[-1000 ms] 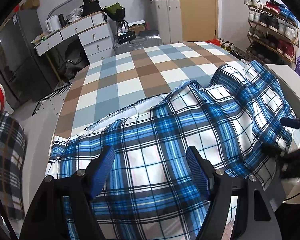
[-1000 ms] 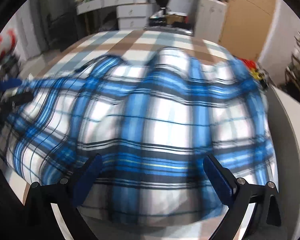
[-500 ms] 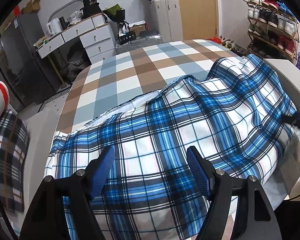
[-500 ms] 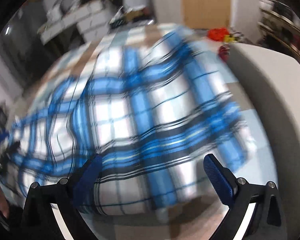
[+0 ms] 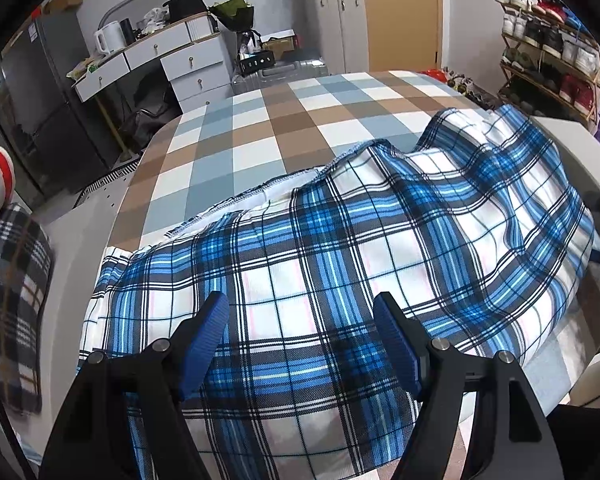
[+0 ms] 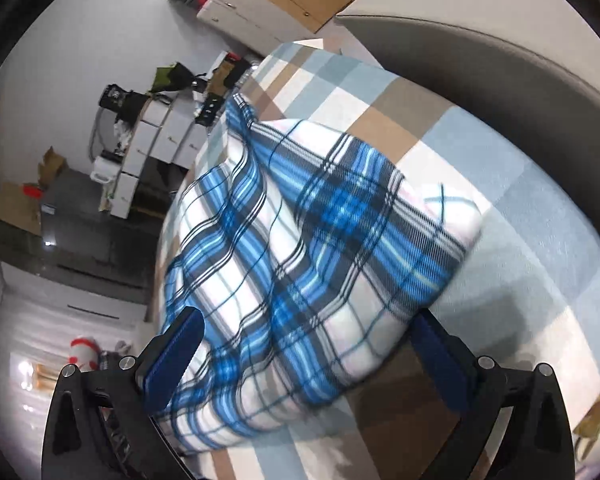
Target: Fold large clothes
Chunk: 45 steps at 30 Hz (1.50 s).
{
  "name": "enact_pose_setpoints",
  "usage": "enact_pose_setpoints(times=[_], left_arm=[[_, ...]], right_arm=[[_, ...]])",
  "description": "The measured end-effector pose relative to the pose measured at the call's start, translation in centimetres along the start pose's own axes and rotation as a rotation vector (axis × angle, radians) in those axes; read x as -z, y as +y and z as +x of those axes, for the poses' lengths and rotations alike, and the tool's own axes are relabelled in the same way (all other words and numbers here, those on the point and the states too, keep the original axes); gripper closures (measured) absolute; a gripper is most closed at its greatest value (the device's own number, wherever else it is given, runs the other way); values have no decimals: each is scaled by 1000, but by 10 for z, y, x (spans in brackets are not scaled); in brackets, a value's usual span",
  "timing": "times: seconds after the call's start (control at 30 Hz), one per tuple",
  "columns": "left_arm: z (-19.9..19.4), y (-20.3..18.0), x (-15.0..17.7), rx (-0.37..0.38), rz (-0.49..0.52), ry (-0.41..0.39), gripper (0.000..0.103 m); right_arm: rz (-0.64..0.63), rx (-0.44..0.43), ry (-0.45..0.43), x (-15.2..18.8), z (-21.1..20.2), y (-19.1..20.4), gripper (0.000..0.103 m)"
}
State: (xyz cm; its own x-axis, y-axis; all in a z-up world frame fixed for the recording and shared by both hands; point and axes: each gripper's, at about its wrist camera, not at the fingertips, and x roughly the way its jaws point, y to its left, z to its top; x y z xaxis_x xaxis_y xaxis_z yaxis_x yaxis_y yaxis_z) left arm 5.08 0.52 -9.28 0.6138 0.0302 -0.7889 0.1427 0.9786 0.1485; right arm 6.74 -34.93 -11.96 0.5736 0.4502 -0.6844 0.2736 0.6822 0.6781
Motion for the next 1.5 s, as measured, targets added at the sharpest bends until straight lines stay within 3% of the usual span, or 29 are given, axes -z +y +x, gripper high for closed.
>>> enact_pose_setpoints(times=[0.2, 0.27, 0.43, 0.47, 0.63, 0.73, 0.8, 0.9, 0.97, 1.0, 1.03, 1.07, 1.1, 1.13, 1.4, 1.5], left_arm=[[8, -6, 2, -14, 29, 31, 32], [9, -9, 3, -23, 46, 35, 32], [11, -18, 7, -25, 94, 48, 32], [11, -21, 7, -29, 102, 48, 32], [12, -26, 7, -36, 119, 53, 32], [11, -28, 8, -43, 129, 51, 32], [11, -28, 9, -49, 131, 49, 32], [13, -28, 8, -46, 125, 52, 32], [14, -28, 8, -48, 126, 52, 32], [14, -28, 8, -51, 128, 54, 32], [16, -28, 7, -54, 128, 54, 32], [16, -27, 7, -59, 126, 57, 32], [17, -27, 7, -59, 123, 60, 32], [18, -27, 7, -56, 123, 62, 32], [22, -36, 8, -44, 163, 63, 32], [22, -43, 4, 33, 154, 78, 32]], right_arm=[[-102, 199, -45, -17, 28, 28, 0], [-109, 175, -74, -16, 25, 32, 0], [-241, -80, -154, -2, -2, 52, 0], [-249, -82, -152, 0, -2, 53, 0], [-199, 101, -63, 1, 19, 34, 1], [-111, 117, -44, -4, 20, 21, 1], [-34, 50, -37, -7, 19, 19, 1], [-88, 108, -41, -7, 28, 35, 1], [-143, 146, -52, -3, 34, 45, 8], [-175, 163, -62, -2, 36, 49, 21], [-196, 177, -71, -1, 36, 51, 43], [-215, 184, -83, 0, 34, 51, 55], [-221, 178, -96, 2, 31, 49, 81], [-216, 178, -104, 3, 27, 45, 95], [-227, 121, -196, 0, 3, 39, 98], [-259, 97, -241, 7, -15, 46, 98]])
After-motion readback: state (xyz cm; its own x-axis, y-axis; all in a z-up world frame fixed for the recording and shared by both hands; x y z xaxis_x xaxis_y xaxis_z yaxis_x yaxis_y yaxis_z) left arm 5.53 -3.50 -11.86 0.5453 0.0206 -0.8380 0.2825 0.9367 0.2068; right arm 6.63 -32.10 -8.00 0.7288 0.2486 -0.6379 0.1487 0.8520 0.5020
